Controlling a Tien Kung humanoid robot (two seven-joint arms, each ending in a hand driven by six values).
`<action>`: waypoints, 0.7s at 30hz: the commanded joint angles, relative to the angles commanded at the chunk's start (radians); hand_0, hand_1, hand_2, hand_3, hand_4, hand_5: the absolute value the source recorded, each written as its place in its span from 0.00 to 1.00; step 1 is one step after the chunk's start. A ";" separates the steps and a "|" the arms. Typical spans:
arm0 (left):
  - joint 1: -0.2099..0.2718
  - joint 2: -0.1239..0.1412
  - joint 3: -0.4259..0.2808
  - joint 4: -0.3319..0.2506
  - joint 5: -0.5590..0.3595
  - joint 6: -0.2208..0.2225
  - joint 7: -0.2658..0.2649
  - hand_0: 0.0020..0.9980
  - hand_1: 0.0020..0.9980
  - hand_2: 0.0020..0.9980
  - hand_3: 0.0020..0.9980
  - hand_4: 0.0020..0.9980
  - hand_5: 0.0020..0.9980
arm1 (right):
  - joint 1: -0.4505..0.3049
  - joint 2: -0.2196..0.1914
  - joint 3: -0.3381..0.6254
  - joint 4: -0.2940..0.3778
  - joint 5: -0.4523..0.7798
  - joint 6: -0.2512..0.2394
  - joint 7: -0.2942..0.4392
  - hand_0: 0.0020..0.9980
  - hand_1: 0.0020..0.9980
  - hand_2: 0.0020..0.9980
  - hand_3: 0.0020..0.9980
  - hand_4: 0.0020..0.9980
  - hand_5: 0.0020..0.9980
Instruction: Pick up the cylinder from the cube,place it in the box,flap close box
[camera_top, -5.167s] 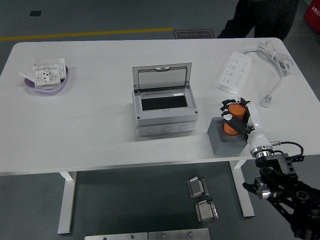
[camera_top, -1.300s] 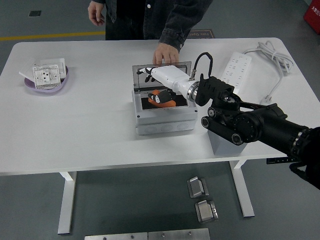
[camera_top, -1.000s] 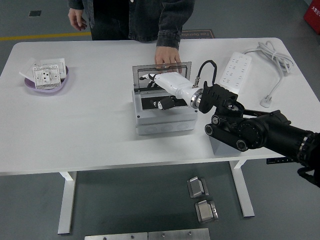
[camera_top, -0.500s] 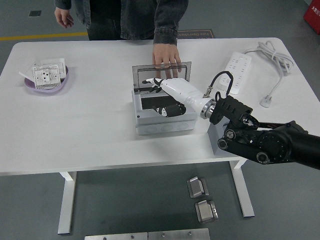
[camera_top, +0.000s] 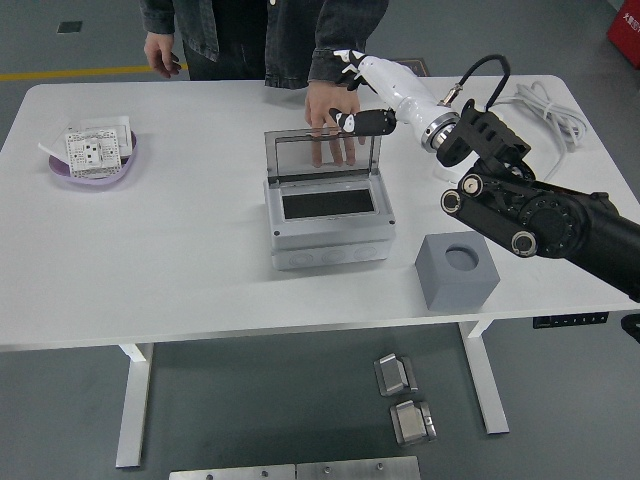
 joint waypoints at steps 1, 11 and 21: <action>-0.002 0.001 0.001 0.000 0.000 0.000 0.000 0.67 0.66 0.65 0.72 0.74 0.59 | 0.012 0.005 -0.022 -0.025 0.025 -0.001 0.006 0.73 0.64 0.72 0.89 0.66 0.19; -0.008 0.003 0.008 -0.001 -0.006 0.000 -0.003 0.67 0.66 0.65 0.72 0.73 0.59 | 0.030 0.047 -0.185 -0.105 0.148 -0.006 0.025 0.74 0.65 0.73 0.90 0.65 0.21; -0.010 -0.001 0.011 0.000 -0.007 0.001 -0.005 0.67 0.66 0.65 0.72 0.73 0.59 | 0.021 0.054 -0.243 -0.069 0.129 -0.005 0.022 0.76 0.66 0.73 0.90 0.64 0.23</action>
